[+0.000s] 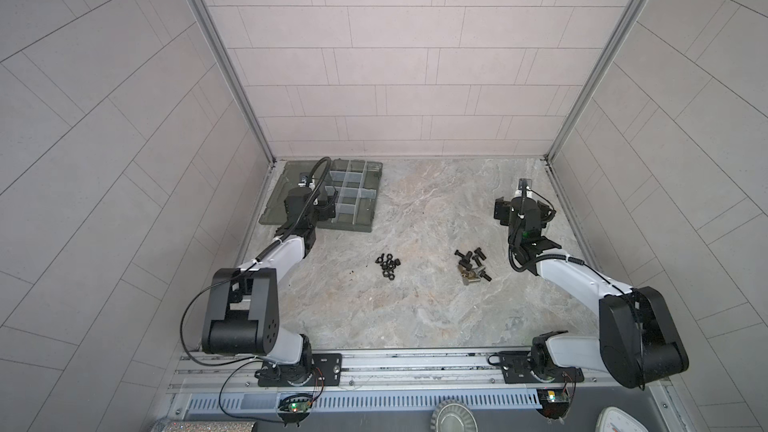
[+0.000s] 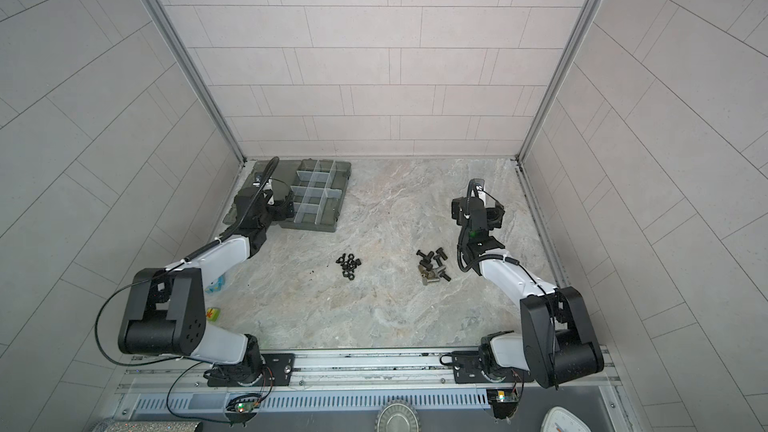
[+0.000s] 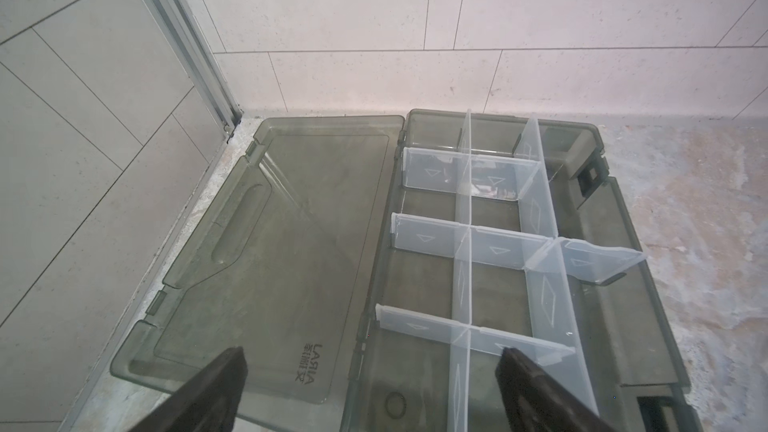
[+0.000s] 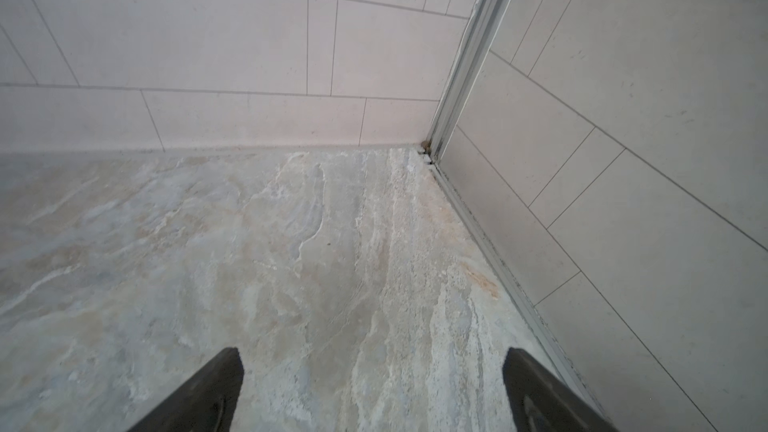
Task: Sort the screws and nuts into containers
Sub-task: 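Raise the left arm toward the grey box while the right reaches toward bolts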
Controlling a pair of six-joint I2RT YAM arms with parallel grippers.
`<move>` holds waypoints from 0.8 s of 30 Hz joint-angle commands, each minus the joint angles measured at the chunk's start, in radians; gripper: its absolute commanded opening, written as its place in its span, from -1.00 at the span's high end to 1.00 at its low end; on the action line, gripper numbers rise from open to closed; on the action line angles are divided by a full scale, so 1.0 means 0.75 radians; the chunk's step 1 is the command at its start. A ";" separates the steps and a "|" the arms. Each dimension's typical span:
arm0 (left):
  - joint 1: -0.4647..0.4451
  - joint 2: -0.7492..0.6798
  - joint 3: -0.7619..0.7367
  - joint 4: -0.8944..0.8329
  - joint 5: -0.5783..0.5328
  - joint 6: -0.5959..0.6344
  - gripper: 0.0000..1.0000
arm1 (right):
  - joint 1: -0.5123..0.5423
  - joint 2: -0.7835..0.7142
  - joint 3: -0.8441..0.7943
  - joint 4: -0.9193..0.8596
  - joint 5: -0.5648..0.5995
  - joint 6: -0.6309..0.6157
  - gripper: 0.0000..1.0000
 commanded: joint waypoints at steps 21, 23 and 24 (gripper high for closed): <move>-0.007 0.454 0.986 -1.078 0.137 -0.041 -0.83 | 0.226 0.134 0.652 -1.054 -0.322 0.247 -0.97; -0.005 0.560 1.095 -1.159 0.121 -0.041 -0.75 | 0.227 0.167 0.689 -1.096 -0.397 0.271 -0.95; 0.000 0.609 1.139 -1.181 0.096 -0.058 -0.73 | 0.229 0.179 0.697 -1.104 -0.428 0.289 -0.94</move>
